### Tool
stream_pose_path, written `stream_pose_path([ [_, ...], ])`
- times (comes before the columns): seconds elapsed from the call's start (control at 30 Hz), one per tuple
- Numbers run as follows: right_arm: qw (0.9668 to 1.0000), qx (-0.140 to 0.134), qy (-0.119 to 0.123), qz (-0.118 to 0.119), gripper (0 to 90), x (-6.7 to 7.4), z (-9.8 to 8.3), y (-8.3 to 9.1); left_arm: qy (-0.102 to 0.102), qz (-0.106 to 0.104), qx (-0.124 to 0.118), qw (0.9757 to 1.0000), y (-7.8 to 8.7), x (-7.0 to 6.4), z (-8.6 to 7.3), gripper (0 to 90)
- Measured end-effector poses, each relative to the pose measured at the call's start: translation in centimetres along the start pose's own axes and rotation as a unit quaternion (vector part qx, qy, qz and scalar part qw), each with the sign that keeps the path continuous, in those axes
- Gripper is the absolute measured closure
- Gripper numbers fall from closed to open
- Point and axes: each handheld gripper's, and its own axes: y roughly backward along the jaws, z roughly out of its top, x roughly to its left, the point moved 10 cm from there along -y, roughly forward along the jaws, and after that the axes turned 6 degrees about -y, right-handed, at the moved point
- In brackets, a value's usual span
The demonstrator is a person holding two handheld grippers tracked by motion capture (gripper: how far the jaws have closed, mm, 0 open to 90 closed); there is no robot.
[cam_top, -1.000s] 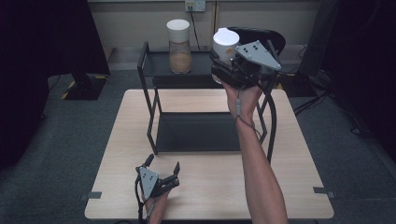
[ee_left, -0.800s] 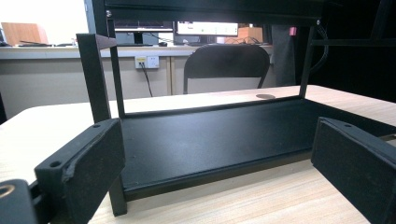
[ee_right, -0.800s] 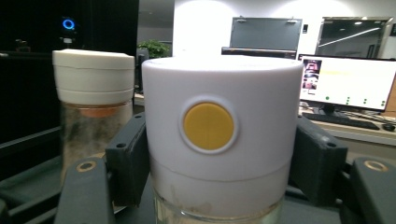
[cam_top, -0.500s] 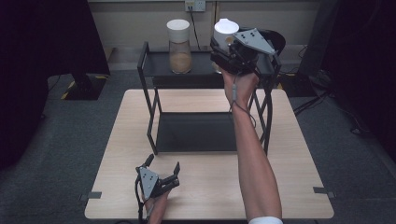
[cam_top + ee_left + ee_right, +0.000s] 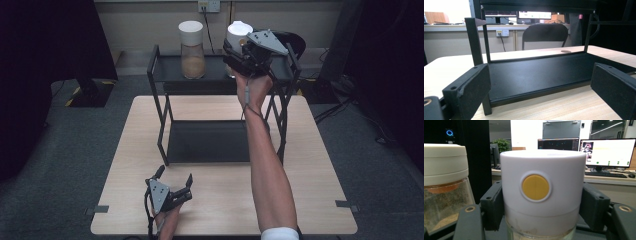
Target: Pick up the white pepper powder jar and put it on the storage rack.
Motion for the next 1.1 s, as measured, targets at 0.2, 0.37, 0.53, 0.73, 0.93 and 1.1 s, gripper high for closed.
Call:
stream_pose_path([
  [0.2,1.0000,0.005,0.003,-0.001,30.3,0.13,0.13,-0.05,0.000,0.000,0.000,1.0000,0.00,0.00,0.00,2.4],
  [0.37,1.0000,0.005,0.006,-0.004,30.3,0.29,0.10,-0.05,-0.001,0.000,0.000,1.0000,0.00,0.00,0.00,2.5],
  [0.53,1.0000,0.005,0.005,0.001,30.1,0.10,0.09,-0.12,0.000,0.000,0.000,1.0000,-0.01,0.00,0.01,2.5],
  [0.73,0.9999,-0.007,0.010,-0.005,21.8,0.44,0.16,0.11,0.000,0.000,0.001,1.0000,-0.01,0.00,0.01,2.5],
  [0.93,0.9997,-0.017,0.017,-0.010,5.3,0.69,0.16,0.37,0.000,-0.001,0.000,1.0000,-0.01,0.00,0.00,2.5],
  [1.1,0.9993,-0.025,0.023,-0.015,0.0,0.94,-0.03,0.55,0.001,-0.001,0.000,1.0000,-0.01,0.00,0.00,2.5],
])
